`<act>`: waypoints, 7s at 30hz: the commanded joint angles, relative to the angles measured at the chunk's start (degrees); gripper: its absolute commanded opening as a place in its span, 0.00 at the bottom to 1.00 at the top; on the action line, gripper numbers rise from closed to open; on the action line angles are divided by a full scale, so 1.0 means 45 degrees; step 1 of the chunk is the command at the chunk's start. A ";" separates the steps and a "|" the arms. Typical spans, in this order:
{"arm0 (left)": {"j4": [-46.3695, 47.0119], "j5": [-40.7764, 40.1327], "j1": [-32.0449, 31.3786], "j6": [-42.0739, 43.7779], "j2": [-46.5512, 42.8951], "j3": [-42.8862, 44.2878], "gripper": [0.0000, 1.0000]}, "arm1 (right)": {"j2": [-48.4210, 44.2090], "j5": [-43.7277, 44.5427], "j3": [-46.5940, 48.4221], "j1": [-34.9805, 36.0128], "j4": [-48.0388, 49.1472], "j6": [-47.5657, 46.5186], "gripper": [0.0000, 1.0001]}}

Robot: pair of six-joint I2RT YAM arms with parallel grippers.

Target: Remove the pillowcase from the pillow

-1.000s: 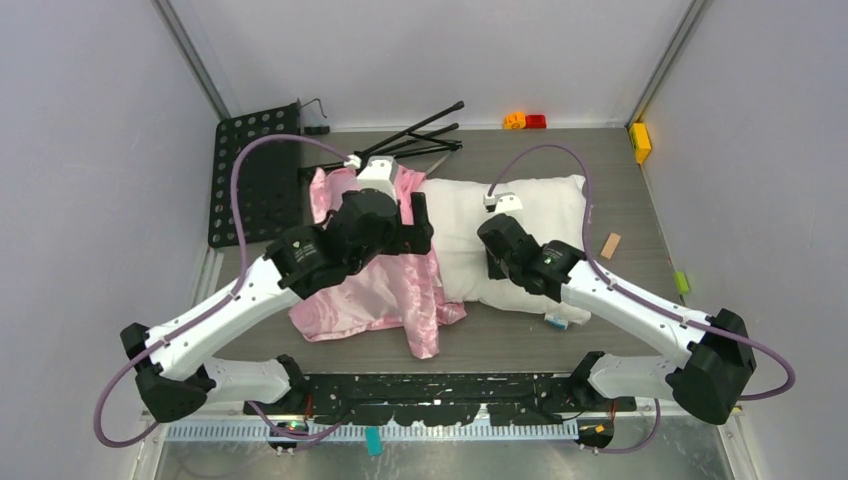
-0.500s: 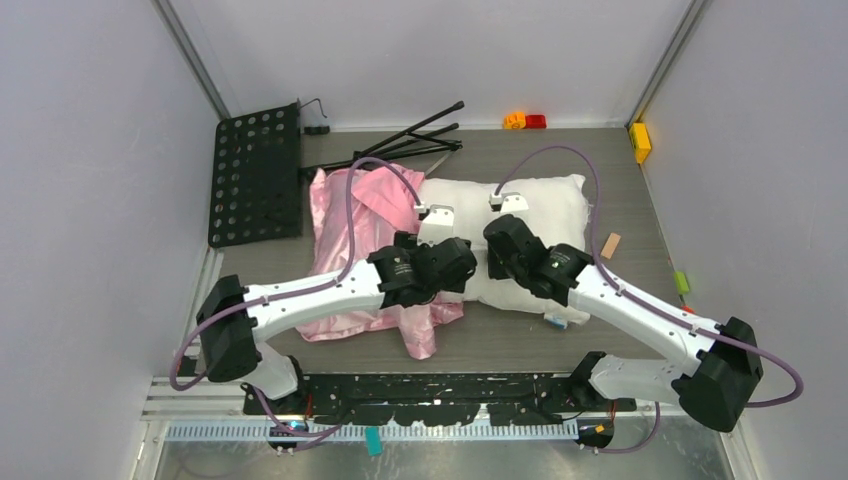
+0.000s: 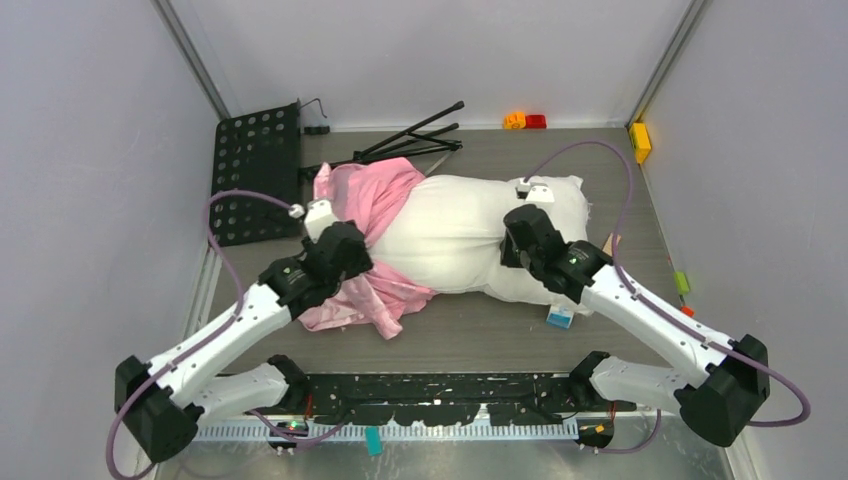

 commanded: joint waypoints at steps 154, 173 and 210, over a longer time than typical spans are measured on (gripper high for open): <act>0.2231 0.1586 0.6762 -0.0401 -0.0532 -0.1907 0.00 | -0.4151 0.5115 0.2406 -0.3636 0.2342 -0.0224 0.00; -0.0016 0.0809 0.7255 0.5691 0.4575 1.0537 0.05 | 0.2187 -0.0360 0.8996 -0.4110 0.1790 -0.1641 0.37; 1.2524 0.3744 0.7184 0.9171 0.2526 -0.4100 1.00 | 0.0014 -0.2238 -0.5787 -0.9341 1.2749 -0.4805 0.91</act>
